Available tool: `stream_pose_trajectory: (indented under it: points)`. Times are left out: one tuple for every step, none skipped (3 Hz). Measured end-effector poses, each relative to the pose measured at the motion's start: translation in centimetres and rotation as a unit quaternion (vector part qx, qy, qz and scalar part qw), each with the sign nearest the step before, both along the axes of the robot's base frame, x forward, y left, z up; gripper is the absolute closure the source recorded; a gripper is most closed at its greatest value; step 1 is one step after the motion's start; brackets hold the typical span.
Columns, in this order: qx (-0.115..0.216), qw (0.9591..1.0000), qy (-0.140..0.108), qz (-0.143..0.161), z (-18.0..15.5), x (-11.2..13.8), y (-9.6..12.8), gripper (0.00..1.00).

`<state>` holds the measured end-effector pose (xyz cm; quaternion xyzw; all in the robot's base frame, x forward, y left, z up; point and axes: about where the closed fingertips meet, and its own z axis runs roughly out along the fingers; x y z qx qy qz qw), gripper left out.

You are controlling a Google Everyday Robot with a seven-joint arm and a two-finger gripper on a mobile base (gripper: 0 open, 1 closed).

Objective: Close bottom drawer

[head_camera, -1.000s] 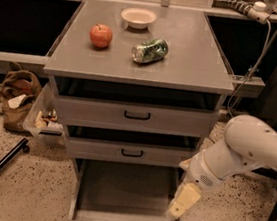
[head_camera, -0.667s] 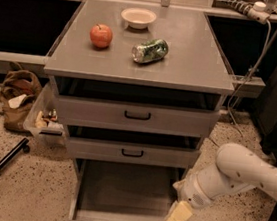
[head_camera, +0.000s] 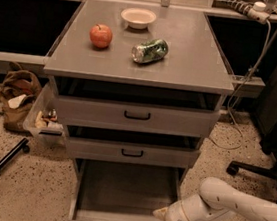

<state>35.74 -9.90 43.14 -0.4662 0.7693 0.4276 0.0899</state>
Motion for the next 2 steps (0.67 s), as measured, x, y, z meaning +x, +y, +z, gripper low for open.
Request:
stream_pose_trajectory:
  points:
    - [0.000,1.0000,0.000,0.000,0.0,0.0,0.0,0.00]
    - [-0.013,0.9997,-0.001,-0.021,-2.0,-0.3,0.2,0.00]
